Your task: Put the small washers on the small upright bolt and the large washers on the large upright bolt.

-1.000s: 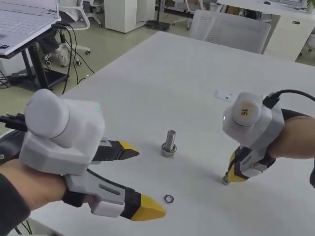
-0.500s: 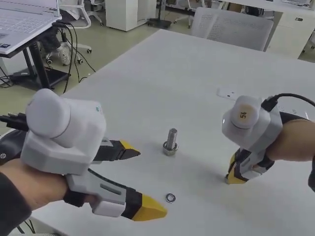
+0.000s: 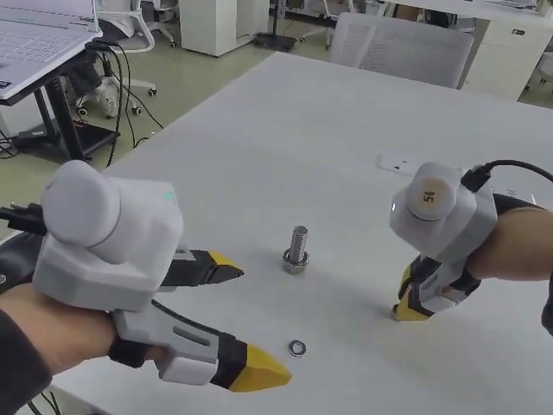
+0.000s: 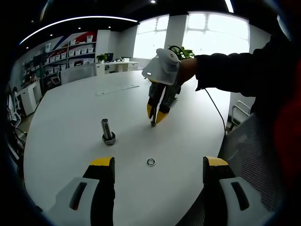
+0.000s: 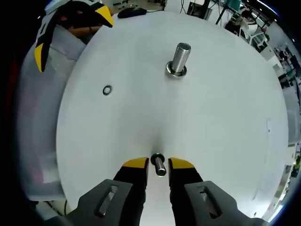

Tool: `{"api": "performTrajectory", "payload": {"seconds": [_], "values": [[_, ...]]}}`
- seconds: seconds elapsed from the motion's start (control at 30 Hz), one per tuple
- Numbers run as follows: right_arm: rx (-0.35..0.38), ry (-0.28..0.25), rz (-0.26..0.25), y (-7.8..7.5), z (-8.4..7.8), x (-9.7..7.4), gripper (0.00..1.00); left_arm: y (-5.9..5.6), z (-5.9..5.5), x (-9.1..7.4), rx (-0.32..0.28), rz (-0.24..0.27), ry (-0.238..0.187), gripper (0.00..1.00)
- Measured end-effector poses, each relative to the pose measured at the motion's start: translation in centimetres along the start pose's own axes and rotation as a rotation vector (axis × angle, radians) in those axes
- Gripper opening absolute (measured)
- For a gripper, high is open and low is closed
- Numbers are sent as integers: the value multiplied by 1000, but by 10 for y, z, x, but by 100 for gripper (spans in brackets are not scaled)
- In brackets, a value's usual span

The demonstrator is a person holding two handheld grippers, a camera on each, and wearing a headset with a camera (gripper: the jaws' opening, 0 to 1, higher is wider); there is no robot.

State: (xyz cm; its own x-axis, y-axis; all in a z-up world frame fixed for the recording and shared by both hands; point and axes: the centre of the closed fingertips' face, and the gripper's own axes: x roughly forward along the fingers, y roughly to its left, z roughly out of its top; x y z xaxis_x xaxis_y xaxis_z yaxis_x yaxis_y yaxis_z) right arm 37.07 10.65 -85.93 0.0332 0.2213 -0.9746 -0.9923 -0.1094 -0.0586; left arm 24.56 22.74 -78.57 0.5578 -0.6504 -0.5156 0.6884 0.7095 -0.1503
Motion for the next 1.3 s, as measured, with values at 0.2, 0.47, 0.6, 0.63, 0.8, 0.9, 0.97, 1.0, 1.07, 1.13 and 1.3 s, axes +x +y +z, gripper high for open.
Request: {"api": "performTrajectory", "payload": {"seconds": [0.2,0.47,0.6,0.63,0.8,0.9,0.97,1.0,1.07,1.13,1.3], "values": [[29,-27,-22,2,-1,-9,19,-1,1,0,3,-7,0,76],[61,-37,-40,7,-10,-17,19,-3,1,0,8,-18,1,76],[79,-40,-43,10,-15,-19,19,-3,1,0,10,-24,2,76],[82,-41,-42,11,-15,-20,19,-4,1,0,10,-25,2,76],[95,-47,-38,19,-17,-21,19,-5,0,1,11,-31,3,76],[103,-60,-29,24,-16,-22,19,-5,0,1,12,-34,7,76],[105,-69,-28,25,-15,-23,19,-5,-1,1,13,-35,8,76],[110,-74,-25,27,-15,-24,19,-6,-1,1,13,-36,8,76],[111,-82,-20,29,-14,-25,18,-5,-1,1,13,-35,8,76],[107,-81,-11,34,-13,-24,18,-5,-1,1,14,-34,8,76],[85,-101,10,47,-2,-26,18,-5,-1,1,14,-31,4,76]]}}
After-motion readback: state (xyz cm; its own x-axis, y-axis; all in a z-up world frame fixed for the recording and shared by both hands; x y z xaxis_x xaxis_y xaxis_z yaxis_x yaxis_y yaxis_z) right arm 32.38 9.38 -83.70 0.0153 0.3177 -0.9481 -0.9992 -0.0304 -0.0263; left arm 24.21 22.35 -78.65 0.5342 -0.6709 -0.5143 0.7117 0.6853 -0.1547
